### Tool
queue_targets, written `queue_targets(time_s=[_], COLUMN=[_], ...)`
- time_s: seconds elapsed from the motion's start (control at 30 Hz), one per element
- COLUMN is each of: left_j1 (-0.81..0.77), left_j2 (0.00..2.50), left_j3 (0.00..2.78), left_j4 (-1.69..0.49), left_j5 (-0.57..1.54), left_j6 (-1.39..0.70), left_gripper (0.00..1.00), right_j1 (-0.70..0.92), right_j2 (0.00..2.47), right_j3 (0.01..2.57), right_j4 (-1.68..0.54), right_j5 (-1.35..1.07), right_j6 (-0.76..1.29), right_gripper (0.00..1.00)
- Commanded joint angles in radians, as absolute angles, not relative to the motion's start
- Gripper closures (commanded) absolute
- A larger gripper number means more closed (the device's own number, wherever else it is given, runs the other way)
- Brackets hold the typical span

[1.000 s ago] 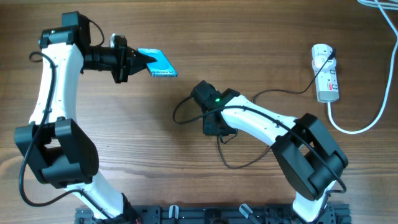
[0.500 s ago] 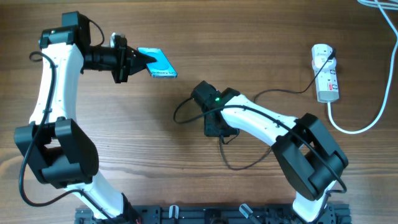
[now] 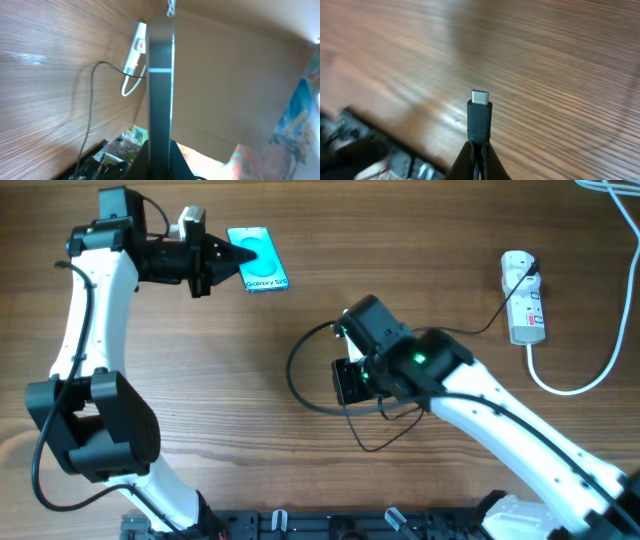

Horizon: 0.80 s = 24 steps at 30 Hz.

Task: Plug charger to phone and switch on socket
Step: 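Lift the plug with the right gripper toward the phone's bottom edge, then align the plug tip under the phone's bottom port with the right gripper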

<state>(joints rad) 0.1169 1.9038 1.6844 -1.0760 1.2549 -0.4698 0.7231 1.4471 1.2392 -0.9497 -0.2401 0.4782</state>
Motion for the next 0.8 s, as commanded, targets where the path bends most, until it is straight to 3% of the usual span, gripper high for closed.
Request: queue_targets(time_s=[0.0, 0.27, 0.77], left_j1=[0.064, -0.044, -0.142], left_j2=[1.877, 1.877, 1.877], left_j3=[1.701, 1.701, 1.701], left_j4=[-1.072, -1.035, -0.970], left_j5=[1.353, 1.185, 1.187], left_j6=[-0.425, -0.363, -0.344], left_gripper=[0.96, 0.96, 0.96], right_j1=[0.723, 0.723, 0.723], right_j2=[1.387, 1.302, 1.274], right_j3=[1.255, 1.257, 1.257], right_j4=[-0.942, -0.932, -0.860], right_j5=[-0.324, -0.337, -0.353], right_j6=[0.419, 0.471, 0.563], right_gripper=[0.96, 0.96, 0.96])
